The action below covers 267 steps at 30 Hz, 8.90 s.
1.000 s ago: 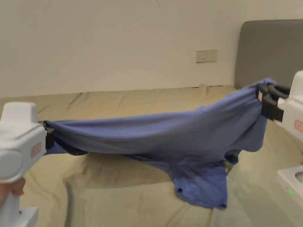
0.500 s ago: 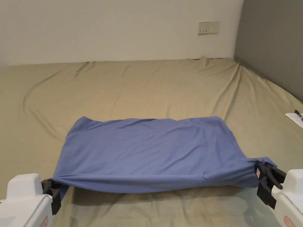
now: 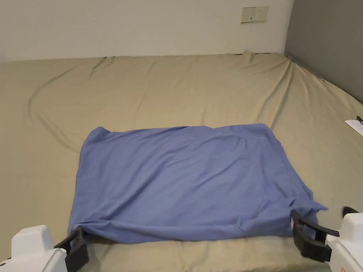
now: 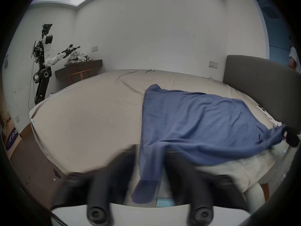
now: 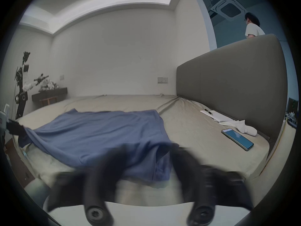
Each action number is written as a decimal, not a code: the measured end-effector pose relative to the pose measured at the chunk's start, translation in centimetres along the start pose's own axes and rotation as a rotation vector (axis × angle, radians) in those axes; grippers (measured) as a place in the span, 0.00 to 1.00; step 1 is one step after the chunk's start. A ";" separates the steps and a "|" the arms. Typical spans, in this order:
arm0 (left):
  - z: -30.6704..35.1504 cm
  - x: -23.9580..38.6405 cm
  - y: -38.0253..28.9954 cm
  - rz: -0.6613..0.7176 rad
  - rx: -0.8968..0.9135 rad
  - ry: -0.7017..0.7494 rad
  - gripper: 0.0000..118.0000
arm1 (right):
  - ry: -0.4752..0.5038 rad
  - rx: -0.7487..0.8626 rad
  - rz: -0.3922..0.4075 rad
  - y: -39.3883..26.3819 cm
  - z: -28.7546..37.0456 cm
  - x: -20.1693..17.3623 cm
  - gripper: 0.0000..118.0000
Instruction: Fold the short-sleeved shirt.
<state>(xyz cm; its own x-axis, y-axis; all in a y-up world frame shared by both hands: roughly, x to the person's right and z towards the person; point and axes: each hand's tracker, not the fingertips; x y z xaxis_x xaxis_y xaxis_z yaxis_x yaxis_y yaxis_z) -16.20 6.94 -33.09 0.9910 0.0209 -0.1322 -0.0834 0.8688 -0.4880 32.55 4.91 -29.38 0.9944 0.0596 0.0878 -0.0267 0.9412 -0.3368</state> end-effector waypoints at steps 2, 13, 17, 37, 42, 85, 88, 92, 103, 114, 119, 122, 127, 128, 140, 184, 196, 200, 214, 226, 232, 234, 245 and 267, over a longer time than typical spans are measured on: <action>0.6 -0.3 0.5 0.019 -0.049 -0.029 0.97 | 0.002 0.040 0.011 -0.3 1.1 0.6 1.00; 3.1 0.1 0.1 -0.065 0.019 0.020 0.58 | 0.019 0.061 -0.094 1.1 3.0 1.2 1.00; 1.2 1.0 -0.8 -0.105 -0.005 0.007 0.70 | 0.020 0.054 -0.081 1.2 3.0 1.4 1.00; -5.4 1.8 -1.5 -0.016 -0.213 -0.070 0.01 | 0.059 -0.080 0.018 -0.3 0.3 0.6 0.88; -5.4 2.3 -1.5 -0.065 -0.222 -0.060 0.01 | 0.042 -0.001 -0.028 -0.5 0.2 1.2 0.01; -3.4 -0.3 8.4 0.040 -0.228 -0.159 0.01 | 0.239 -0.289 -0.071 7.0 -5.5 2.2 0.08; -6.3 0.3 10.3 0.055 -0.237 -0.153 0.01 | 0.243 -0.322 -0.100 8.6 -9.2 2.3 0.08; -10.1 2.8 12.0 -0.111 -0.245 -0.089 0.01 | 0.240 -0.359 -0.085 10.5 -14.4 1.8 0.08; -18.5 3.7 10.5 -0.124 -0.345 -0.060 0.01 | 0.202 -0.468 -0.038 9.4 -23.0 -0.1 0.08; -20.0 2.7 8.1 -0.158 -0.325 0.005 0.99 | 0.157 -0.445 -0.005 7.0 -22.0 -0.4 1.00; -17.4 2.7 8.9 -0.159 -0.281 -0.039 0.96 | 0.133 -0.303 -0.047 8.1 -19.2 -0.1 1.00; -14.5 3.0 9.8 -0.133 -0.187 -0.043 0.93 | 0.108 -0.223 -0.040 9.5 -17.0 -0.4 1.00; -6.5 3.6 11.1 -0.101 0.038 -0.044 0.85 | 0.061 0.036 0.016 11.8 -9.7 -2.0 1.00; -4.7 3.8 11.2 -0.111 0.084 -0.052 0.84 | 0.038 0.090 0.025 12.2 -8.2 -2.5 1.00; 3.5 5.1 6.9 -0.075 0.146 -0.072 0.00 | 0.109 0.226 -0.012 9.4 0.9 -5.3 0.01; -14.6 5.6 8.6 -0.185 -0.393 -0.076 0.07 | 0.151 -0.045 -0.082 7.6 -5.8 -5.0 0.65; -15.1 6.5 7.7 -0.249 -0.425 -0.062 0.07 | 0.067 -0.472 -0.060 5.2 -17.1 2.1 0.99; -15.5 6.4 7.6 -0.236 -0.432 -0.071 0.07 | 0.092 -0.579 -0.037 5.2 -20.6 2.4 0.96; -13.1 4.8 8.3 -0.176 -0.426 -0.133 0.07 | 0.224 -0.440 -0.109 6.0 -16.0 1.5 0.12; -4.6 0.5 5.0 -0.109 -0.451 -0.179 0.07 | 0.226 -0.440 -0.137 2.6 -5.3 2.6 0.12; -4.1 1.1 3.3 -0.145 -0.463 -0.152 0.07 | 0.187 -0.386 -0.078 1.0 -4.3 0.7 0.12; -4.2 1.5 3.2 -0.166 -0.457 -0.139 0.08 | 0.187 -0.361 -0.095 1.2 -4.2 0.4 0.15; 0.6 -0.1 3.2 -0.013 -0.333 -0.228 0.95 | 0.112 -0.268 -0.086 2.2 -1.0 1.3 0.91; 1.8 5.9 12.4 -0.141 0.078 -0.094 0.00 | 0.162 0.231 0.098 13.7 3.0 -7.8 0.01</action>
<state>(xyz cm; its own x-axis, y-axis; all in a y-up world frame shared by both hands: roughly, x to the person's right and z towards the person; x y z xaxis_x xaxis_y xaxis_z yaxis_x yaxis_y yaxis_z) -11.18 18.72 -38.36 0.9980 -0.0605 0.0158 0.0615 0.9021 -0.4271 24.14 18.35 -31.88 0.9888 0.1175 -0.0918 -0.1276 0.9854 -0.1129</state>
